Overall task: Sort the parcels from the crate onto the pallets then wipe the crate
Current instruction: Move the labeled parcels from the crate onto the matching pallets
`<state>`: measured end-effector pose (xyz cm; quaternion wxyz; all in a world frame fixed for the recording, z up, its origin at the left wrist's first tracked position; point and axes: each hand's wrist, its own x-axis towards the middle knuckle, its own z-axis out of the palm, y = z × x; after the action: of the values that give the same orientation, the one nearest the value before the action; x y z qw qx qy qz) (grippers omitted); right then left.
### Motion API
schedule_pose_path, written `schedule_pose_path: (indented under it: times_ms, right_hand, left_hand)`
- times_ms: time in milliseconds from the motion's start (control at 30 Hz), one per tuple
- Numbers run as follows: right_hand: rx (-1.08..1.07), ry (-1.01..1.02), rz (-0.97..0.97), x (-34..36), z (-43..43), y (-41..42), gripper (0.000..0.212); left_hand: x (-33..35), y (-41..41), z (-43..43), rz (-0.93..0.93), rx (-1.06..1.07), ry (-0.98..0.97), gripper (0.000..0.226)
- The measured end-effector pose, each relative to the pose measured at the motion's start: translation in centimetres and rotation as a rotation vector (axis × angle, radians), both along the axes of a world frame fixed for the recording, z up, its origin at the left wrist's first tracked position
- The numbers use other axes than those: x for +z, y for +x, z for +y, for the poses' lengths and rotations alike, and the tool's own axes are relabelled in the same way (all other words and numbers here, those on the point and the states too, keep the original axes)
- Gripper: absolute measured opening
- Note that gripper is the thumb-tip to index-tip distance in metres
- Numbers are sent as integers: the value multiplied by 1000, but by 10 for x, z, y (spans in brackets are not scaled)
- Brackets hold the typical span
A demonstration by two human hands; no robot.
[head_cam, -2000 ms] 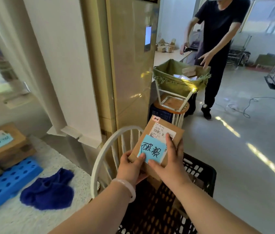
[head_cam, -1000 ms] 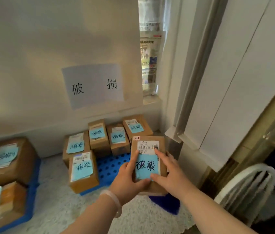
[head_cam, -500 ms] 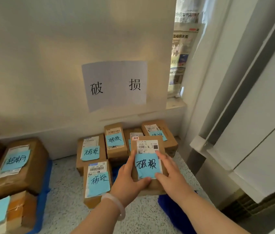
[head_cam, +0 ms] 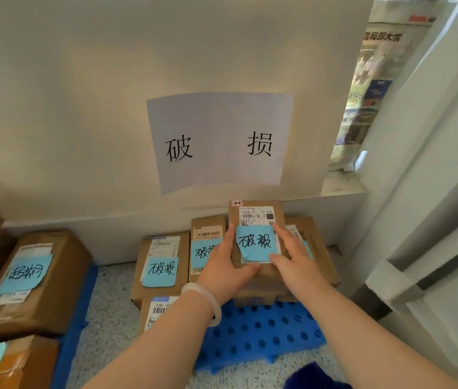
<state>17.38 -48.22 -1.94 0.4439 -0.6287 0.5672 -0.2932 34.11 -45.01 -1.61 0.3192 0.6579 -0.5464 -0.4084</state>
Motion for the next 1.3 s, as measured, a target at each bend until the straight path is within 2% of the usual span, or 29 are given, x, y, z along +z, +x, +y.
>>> schedule_pose_path:
  times_ms: [167, 400, 567, 767, 1000, 1167, 1300]
  right_hand:
    - [59, 0, 78, -8, -20, 3, 63]
    - [69, 24, 87, -17, -31, 11, 63]
    - [146, 2, 250, -32, -26, 10, 70]
    - [146, -70, 388, -28, -18, 10, 72]
    - [92, -146, 383, -34, 26, 4, 80]
    - [90, -190, 525, -38, 81, -5, 95]
    - [52, -168, 625, -32, 130, -23, 95]
  left_hand:
    - [-13, 2, -12, -70, 3, 23, 92]
    - [-20, 6, -20, -130, 22, -24, 86]
    - [-33, 8, -17, -333, -56, 4, 89]
    - [-35, 15, -13, -471, -71, -29, 83]
    - [-32, 20, 10, -636, -132, -87, 85]
    - [-27, 8, 54, -753, -253, -189, 87]
    - [-22, -9, 88, -753, -344, -222, 88]
